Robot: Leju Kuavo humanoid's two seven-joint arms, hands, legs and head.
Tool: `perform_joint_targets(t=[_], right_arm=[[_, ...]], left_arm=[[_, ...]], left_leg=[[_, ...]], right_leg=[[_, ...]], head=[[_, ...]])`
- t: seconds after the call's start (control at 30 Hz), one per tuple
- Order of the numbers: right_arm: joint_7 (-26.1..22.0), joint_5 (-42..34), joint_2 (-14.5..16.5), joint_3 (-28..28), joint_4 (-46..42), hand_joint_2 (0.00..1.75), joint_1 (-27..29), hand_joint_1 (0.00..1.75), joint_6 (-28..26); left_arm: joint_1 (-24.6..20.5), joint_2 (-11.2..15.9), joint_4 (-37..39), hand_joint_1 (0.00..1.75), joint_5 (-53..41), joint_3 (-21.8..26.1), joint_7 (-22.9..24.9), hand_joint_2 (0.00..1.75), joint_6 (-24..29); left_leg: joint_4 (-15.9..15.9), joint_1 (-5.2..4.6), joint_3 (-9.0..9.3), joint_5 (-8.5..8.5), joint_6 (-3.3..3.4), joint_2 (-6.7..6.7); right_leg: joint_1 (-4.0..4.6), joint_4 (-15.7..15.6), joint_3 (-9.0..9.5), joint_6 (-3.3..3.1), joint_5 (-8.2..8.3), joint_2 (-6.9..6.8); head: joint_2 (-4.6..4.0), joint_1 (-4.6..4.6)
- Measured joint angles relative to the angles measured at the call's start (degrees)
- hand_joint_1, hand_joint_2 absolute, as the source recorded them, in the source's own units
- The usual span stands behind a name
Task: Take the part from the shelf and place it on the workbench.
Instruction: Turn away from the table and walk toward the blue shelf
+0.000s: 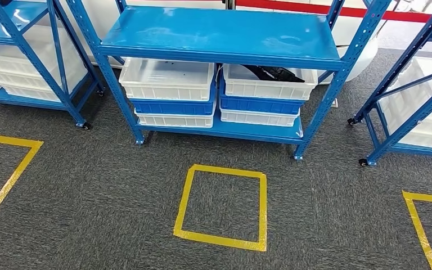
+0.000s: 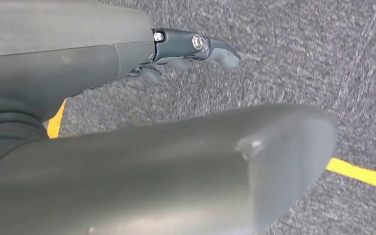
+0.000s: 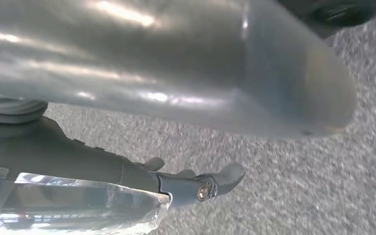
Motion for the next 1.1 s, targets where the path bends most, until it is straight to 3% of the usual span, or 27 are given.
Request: perform_joint_targets(t=[0.03, 0.07, 0.13, 0.17, 0.23, 0.3, 0.37, 0.4, 0.43, 0.47, 0.53, 0.57, 0.6, 0.67, 0.77, 0.8, 0.87, 0.93, 0.97, 1.0, 1.07, 1.1], right_arm=[[0.0, 0.03, 0.1, 0.01, -0.01, 0.0, -0.09, 0.0, 0.01], [0.01, 0.07, 0.16, 0.01, -0.01, 0.0, -0.19, 0.0, 0.01], [0.03, 0.08, 0.22, 0.02, -0.01, 0.0, -0.23, 0.0, 0.01], [0.04, 0.09, 0.13, 0.02, 0.0, 0.0, -0.19, 0.0, 0.0], [0.04, 0.17, 0.12, 0.02, 0.01, 0.0, -0.02, 0.0, -0.01], [0.04, 0.34, 0.14, 0.02, 0.01, 0.0, 0.11, 0.0, -0.02], [0.08, 0.56, 0.14, 0.02, 0.01, 0.0, 0.2, 0.0, -0.02], [0.13, 0.68, 0.14, 0.02, 0.01, 0.0, 0.26, 0.0, -0.02], [0.21, 0.8, 0.13, 0.02, 0.01, 0.0, 0.29, 0.0, -0.02], [0.27, 0.89, 0.13, 0.02, 0.01, 0.0, 0.3, 0.0, -0.02], [0.36, 1.03, 0.55, 0.05, 0.04, 0.0, 0.3, 0.0, 0.01], [0.37, 1.08, 0.71, 0.08, 0.05, 0.0, 0.27, 0.0, 0.02], [0.38, 1.12, 1.01, 0.12, 0.06, 0.0, 0.23, 0.0, 0.05], [0.39, 1.19, 1.11, 0.19, 0.06, 0.0, 0.08, 0.0, 0.1], [0.47, 1.41, 1.05, 0.39, 0.08, 0.0, 0.04, 0.0, 0.15], [0.49, 1.49, 1.04, 0.44, 0.08, 0.0, 0.02, 0.0, 0.15], [0.51, 1.72, 0.79, 0.46, 0.08, 0.0, -0.08, 0.0, 0.15], [0.54, 1.96, 0.34, 0.48, 0.08, 0.0, -0.08, 0.0, 0.15], [0.56, 2.04, 0.14, 0.48, 0.08, 0.0, 0.04, 0.0, 0.14], [0.57, 2.08, -0.05, 0.48, 0.08, 0.0, 0.17, 0.0, 0.13], [0.48, 2.18, -0.12, 0.49, 0.13, 0.0, 0.35, 0.0, 0.09], [0.41, 2.25, -0.1, 0.49, 0.16, 0.0, 0.3, 0.0, 0.07]], left_arm=[[0.0, 0.06, -0.02, 0.0, -0.01, 0.07, 0.01, 0.0, 0.02], [-0.02, 0.12, -0.04, 0.0, -0.03, 0.13, 0.01, 0.0, 0.03], [-0.1, 0.18, -0.07, 0.0, -0.07, 0.2, -0.01, 0.0, 0.07], [-0.14, 0.09, -0.07, 0.0, -0.09, 0.2, -0.02, 0.0, 0.07], [-0.17, 0.0, -0.06, 0.0, -0.09, 0.22, -0.04, 0.0, 0.1], [-0.17, -0.03, -0.06, 0.0, -0.08, 0.27, -0.07, 0.0, 0.17], [-0.08, -0.05, -0.05, 0.0, 0.0, 0.42, -0.08, 0.0, 0.3], [0.0, -0.08, -0.05, 0.0, 0.05, 0.5, -0.09, 0.0, 0.38], [0.07, -0.12, -0.04, 0.0, 0.1, 0.59, -0.1, 0.0, 0.46], [0.12, -0.15, -0.04, 0.0, 0.14, 0.65, -0.14, 0.0, 0.51], [0.16, 0.06, -0.07, 0.0, 0.25, 0.93, -0.27, 0.0, 0.63], [0.18, 0.11, -0.07, 0.0, 0.31, 1.09, -0.37, 0.0, 0.69], [0.2, 0.29, -0.09, 0.0, 0.39, 1.25, -0.45, 0.0, 0.76], [0.24, 0.36, -0.13, 0.0, 0.54, 1.4, -0.57, 0.0, 0.86], [0.33, 0.27, -0.17, 0.0, 0.64, 1.54, -0.61, 0.0, 0.85], [0.32, 0.2, -0.17, 0.0, 0.64, 1.56, -0.61, 0.0, 0.82], [0.24, -0.06, -0.17, 0.0, 0.64, 1.58, -0.6, 0.0, 0.78], [0.32, -0.47, -0.14, 0.0, 0.61, 1.58, -0.57, 0.0, 0.75], [0.44, -0.67, -0.12, 0.0, 0.61, 1.58, -0.57, 0.0, 0.74], [0.57, -0.83, -0.09, 0.0, 0.61, 1.58, -0.58, 0.0, 0.72], [0.68, -0.92, -0.07, 0.0, 0.57, 1.62, -0.62, 0.0, 0.73], [0.65, -0.88, -0.07, 0.0, 0.53, 1.67, -0.65, 0.0, 0.75]], left_leg=[[0.8, 0.25, -0.34, -0.59, -0.86, 0.05], [1.51, 0.34, -0.61, -1.23, -1.66, 0.11], [2.17, 0.49, -0.83, -2.12, -2.6, 0.19], [2.17, 0.71, -0.65, -2.26, -2.77, 0.2], [3.95, 1.08, -1.18, -3.4, -2.82, 0.15], [10.24, 0.94, -4.37, -6.53, -2.71, 0.09], [18.07, 0.43, -9.12, -9.22, -2.23, 0.06], [20.12, 0.06, -10.77, -9.21, -1.67, 0.04], [19.91, -0.44, -11.32, -7.98, -0.78, -0.01], [17.66, -1.12, -10.84, -5.85, 0.41, -0.13], [10.55, -2.96, -8.17, -1.39, 4.16, -0.65], [7.84, -3.78, -7.02, -0.28, 5.82, -0.79], [6.17, -4.46, -6.23, 0.12, 7.05, -0.91], [4.61, -5.04, -5.37, -0.03, 7.69, -0.85], [0.08, -4.78, -1.37, 1.12, 8.48, -0.96], [-1.03, -4.48, -0.06, 1.47, 8.51, -0.94], [-1.83, -3.97, 0.89, 1.41, 7.82, -0.86], [-1.79, -3.29, 1.22, 0.78, 6.54, -0.87], [-1.7, -2.83, 1.51, 0.38, 5.69, -0.92], [-1.45, -2.24, 1.88, -0.11, 4.73, -0.97], [-0.19, -1.19, 2.36, -1.55, 2.5, -0.99], [0.72, -0.96, 2.28, -2.45, 1.5, -0.92]], right_leg=[[-0.25, -3.27, 1.93, 0.44, 0.75, -0.19], [-0.34, -5.28, 3.25, 0.27, 1.03, -0.28], [0.04, -5.47, 3.68, -1.26, 0.57, 0.01], [0.1, -5.19, 3.71, -2.05, 0.39, 0.14], [0.29, -4.99, 3.95, -2.98, 0.17, 0.34], [0.73, -4.98, 4.23, -3.57, -0.03, 0.46], [1.58, -4.97, 4.48, -4.07, -0.38, 0.58], [2.07, -4.97, 4.72, -4.36, -0.6, 0.67], [2.65, -4.98, 5.06, -4.68, -0.85, 0.79], [3.27, -5.01, 5.49, -4.96, -1.12, 0.91], [4.16, -5.3, 6.32, -5.47, -1.68, 1.05], [4.16, -5.63, 6.59, -5.52, -1.92, 1.15], [3.97, -5.98, 6.77, -5.46, -2.07, 1.18], [3.58, -6.28, 7.19, -4.99, -1.87, 1.14], [3.76, -5.94, 8.6, -3.76, -0.99, 0.77], [3.73, -4.7, 8.04, -3.54, -1.54, 0.76], [3.29, 1.2, 4.38, -3.2, -4.1, 0.76], [2.37, 6.5, 0.11, -2.24, -5.83, 0.73], [1.82, 6.56, -0.77, -1.39, -5.32, 0.69], [1.23, 4.5, -0.56, -0.38, -3.74, 0.61], [0.27, -2.38, 1.35, 1.79, 0.29, 0.21], [0.2, -4.68, 1.92, 1.79, 1.12, 0.0]], head=[[0.0, 0.21], [0.01, 0.27], [0.01, 0.13], [0.01, -0.13], [0.0, -0.47], [0.0, -0.8], [0.01, -0.96], [0.01, -0.98], [0.01, -1.0], [0.01, -1.01], [0.0, -0.7], [0.0, -0.36], [0.0, -0.01], [0.01, 0.19], [0.01, -0.52], [0.0, -0.59], [0.0, -0.54], [0.01, -0.54], [0.01, -0.54], [0.01, -0.53], [0.0, -0.27], [0.0, 0.02]])
